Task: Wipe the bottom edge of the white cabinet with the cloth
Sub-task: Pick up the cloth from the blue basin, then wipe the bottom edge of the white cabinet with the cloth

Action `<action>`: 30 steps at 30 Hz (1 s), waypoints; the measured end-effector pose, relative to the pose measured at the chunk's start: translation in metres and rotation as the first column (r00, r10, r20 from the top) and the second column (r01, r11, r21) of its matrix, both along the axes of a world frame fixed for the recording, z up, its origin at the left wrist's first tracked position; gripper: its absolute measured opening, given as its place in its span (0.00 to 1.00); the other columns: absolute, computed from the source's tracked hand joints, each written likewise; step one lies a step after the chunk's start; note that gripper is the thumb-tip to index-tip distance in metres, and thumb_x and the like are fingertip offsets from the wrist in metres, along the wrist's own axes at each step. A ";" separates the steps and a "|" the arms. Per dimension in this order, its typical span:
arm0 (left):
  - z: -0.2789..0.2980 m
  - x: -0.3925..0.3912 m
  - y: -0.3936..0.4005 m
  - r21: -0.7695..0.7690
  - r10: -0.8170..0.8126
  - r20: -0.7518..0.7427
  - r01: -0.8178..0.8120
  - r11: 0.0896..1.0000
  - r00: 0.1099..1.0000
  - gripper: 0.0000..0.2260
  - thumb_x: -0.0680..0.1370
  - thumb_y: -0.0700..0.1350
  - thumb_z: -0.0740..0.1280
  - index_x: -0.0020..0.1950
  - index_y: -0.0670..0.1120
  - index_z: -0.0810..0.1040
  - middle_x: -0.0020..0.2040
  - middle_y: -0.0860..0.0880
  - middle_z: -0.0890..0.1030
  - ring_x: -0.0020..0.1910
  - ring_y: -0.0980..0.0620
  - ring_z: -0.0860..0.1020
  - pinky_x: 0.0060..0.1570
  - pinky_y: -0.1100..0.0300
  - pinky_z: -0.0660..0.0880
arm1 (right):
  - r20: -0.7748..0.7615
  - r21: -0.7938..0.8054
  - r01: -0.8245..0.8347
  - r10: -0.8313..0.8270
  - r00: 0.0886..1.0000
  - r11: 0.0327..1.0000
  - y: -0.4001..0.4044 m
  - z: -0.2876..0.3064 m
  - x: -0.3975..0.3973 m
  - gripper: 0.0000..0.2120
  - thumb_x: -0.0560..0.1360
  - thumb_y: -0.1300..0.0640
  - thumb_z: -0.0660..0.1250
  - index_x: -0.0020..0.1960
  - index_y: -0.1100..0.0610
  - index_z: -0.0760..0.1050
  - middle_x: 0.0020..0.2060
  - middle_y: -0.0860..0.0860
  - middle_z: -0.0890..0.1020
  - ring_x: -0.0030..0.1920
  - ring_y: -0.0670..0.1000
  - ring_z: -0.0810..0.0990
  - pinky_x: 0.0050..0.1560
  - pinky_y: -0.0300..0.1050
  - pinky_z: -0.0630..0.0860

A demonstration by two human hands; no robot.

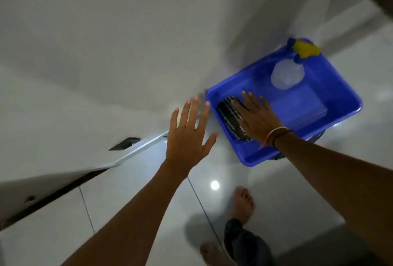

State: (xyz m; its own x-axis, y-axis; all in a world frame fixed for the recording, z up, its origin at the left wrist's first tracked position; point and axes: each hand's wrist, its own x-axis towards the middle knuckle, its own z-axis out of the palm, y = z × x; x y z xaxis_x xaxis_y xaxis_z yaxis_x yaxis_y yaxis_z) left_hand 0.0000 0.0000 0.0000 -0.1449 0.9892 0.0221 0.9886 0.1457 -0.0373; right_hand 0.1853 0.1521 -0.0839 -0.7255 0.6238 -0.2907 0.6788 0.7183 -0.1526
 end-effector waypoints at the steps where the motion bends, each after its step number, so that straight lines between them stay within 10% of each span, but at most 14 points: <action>1: -0.015 0.001 0.008 -0.038 -0.026 0.014 0.026 0.999 1.000 0.34 0.82 0.64 0.59 0.82 0.44 0.68 0.81 0.38 0.68 0.79 0.38 0.69 0.74 0.38 0.69 | 0.031 -0.049 -0.031 0.032 0.999 0.998 0.004 -0.018 0.002 0.30 0.79 0.48 0.56 0.79 0.51 0.50 0.79 0.61 0.55 0.79 0.63 0.55 0.77 0.67 0.53; 7: -0.108 0.000 0.037 -0.105 -0.162 0.032 0.164 0.981 0.986 0.35 0.83 0.64 0.56 0.83 0.43 0.65 0.83 0.38 0.62 0.81 0.39 0.65 0.78 0.40 0.66 | -0.049 -0.117 -0.076 0.071 0.996 0.990 0.000 -0.087 -0.010 0.35 0.78 0.39 0.55 0.79 0.50 0.47 0.80 0.60 0.48 0.80 0.64 0.47 0.78 0.65 0.49; 17: -0.125 -0.012 0.028 -0.063 -0.267 0.094 0.273 0.960 0.959 0.36 0.85 0.63 0.53 0.84 0.39 0.61 0.84 0.38 0.59 0.83 0.40 0.60 0.80 0.44 0.63 | -0.135 -0.260 0.349 -0.392 0.910 0.900 -0.016 -0.044 -0.024 0.27 0.78 0.65 0.60 0.76 0.55 0.61 0.80 0.57 0.52 0.79 0.61 0.55 0.74 0.61 0.65; 26: -0.110 -0.133 -0.067 -0.004 -0.504 -0.068 0.505 0.863 0.861 0.36 0.86 0.62 0.53 0.83 0.36 0.61 0.83 0.36 0.61 0.82 0.38 0.61 0.79 0.40 0.63 | -0.722 -0.424 0.687 -0.678 0.136 0.590 -0.218 -0.021 -0.116 0.26 0.76 0.67 0.58 0.74 0.56 0.65 0.77 0.60 0.63 0.73 0.45 0.65 0.71 0.22 0.56; 30: -0.140 -0.192 -0.086 -0.140 -0.656 -0.235 0.643 0.753 0.717 0.35 0.86 0.61 0.51 0.83 0.35 0.61 0.82 0.35 0.62 0.82 0.37 0.62 0.80 0.41 0.60 | -0.483 -0.854 0.445 -0.730 -0.483 0.270 -0.320 -0.124 -0.231 0.26 0.78 0.72 0.52 0.72 0.55 0.67 0.46 0.48 0.81 0.40 0.38 0.81 0.43 0.31 0.79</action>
